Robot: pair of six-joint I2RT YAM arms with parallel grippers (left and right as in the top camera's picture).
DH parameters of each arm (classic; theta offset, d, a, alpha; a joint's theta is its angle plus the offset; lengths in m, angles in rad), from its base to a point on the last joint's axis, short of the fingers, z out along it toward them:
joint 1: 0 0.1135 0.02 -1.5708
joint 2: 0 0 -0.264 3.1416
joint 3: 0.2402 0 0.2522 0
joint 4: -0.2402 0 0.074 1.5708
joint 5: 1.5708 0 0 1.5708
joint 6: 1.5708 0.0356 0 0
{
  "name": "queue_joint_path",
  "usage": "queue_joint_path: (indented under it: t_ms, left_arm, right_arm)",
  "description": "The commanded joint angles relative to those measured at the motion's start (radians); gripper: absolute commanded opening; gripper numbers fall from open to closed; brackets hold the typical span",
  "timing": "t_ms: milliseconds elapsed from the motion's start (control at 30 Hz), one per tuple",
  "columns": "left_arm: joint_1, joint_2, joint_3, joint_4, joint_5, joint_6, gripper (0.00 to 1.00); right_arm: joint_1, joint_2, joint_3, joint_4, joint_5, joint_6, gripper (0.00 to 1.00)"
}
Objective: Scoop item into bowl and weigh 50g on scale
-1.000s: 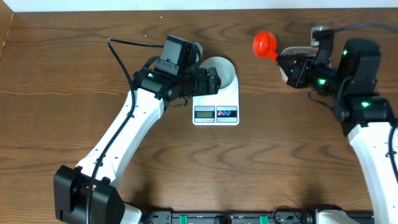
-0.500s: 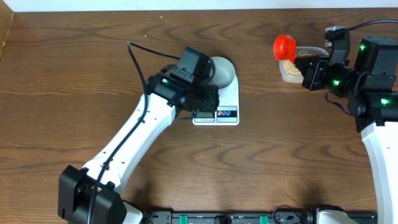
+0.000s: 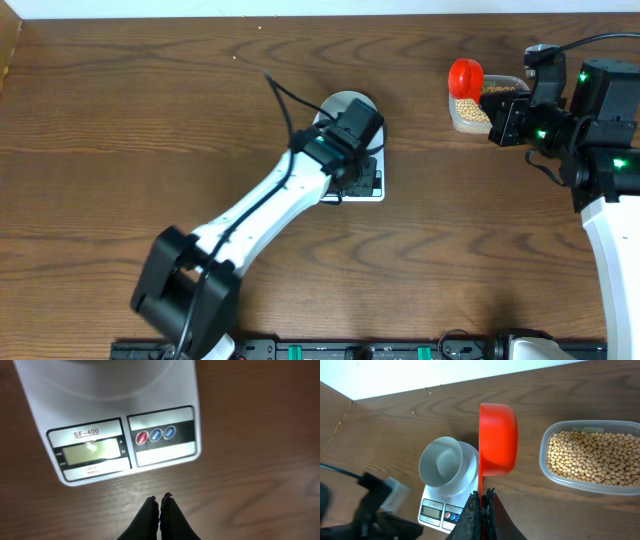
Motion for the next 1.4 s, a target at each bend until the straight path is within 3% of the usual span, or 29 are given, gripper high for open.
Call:
queue_joint_path:
  t_ms: [0,267,1367]
  left_arm:
    - [-0.004,0.052,-0.011,0.024,-0.06,-0.003,0.07]
    - [-0.004,0.119,-0.012,0.108,-0.098,0.089,0.07]
    - [-0.004,0.166,-0.012,0.211,-0.097,0.109,0.07]
  right_arm:
    - [-0.005,-0.005,0.021,-0.001,0.01,-0.022,0.01]
    - [-0.005,-0.005,0.021,-0.002,0.01,-0.022,0.01]
    - [-0.004,-0.005,0.021,-0.093,-0.021,-0.003,0.01]
